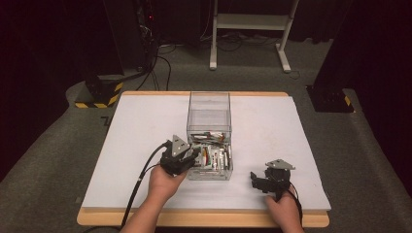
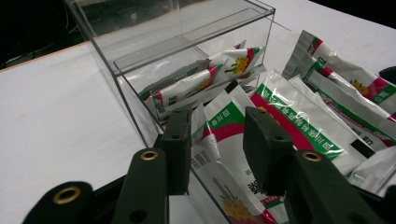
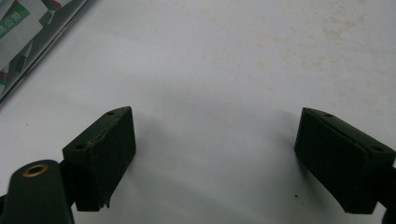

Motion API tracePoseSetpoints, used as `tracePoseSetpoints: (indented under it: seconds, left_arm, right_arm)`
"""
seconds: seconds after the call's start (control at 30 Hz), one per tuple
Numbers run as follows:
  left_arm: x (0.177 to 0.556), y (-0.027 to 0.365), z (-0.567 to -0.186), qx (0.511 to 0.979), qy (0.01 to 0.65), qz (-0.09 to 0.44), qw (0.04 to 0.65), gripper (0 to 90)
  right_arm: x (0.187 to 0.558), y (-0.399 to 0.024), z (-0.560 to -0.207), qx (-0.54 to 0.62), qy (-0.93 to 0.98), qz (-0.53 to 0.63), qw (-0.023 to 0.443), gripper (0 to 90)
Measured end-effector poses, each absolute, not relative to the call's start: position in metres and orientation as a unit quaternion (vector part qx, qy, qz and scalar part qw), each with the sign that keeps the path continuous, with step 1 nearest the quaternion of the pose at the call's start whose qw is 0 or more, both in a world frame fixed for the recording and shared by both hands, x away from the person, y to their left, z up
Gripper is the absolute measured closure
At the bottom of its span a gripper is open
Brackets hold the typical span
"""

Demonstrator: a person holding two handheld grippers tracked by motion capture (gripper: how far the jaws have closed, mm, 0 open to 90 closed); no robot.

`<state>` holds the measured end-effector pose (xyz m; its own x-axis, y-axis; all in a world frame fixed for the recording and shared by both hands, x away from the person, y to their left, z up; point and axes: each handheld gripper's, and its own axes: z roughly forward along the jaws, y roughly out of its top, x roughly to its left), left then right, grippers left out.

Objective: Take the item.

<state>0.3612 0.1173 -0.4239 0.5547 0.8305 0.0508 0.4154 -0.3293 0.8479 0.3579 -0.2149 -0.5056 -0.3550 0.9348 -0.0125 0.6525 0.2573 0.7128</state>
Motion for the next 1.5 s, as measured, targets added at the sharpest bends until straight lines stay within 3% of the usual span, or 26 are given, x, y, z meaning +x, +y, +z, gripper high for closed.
tracePoseSetpoints:
  seconds: [0.5,0.9,1.5]
  left_arm:
    - [0.358,0.118,-0.433,0.773,0.397,0.245,0.43,74.3]
    - [0.357,0.127,-0.435,0.753,0.418,0.227,0.456,88.0]
    - [0.349,0.133,-0.432,0.727,0.425,0.23,0.488,89.8]
  right_arm:
    - [0.358,-0.215,-0.506,0.522,0.76,0.314,0.224,12.5]
    - [0.358,-0.215,-0.506,0.522,0.761,0.314,0.224,12.5]
    - [0.358,-0.215,-0.506,0.521,0.761,0.315,0.224,12.5]
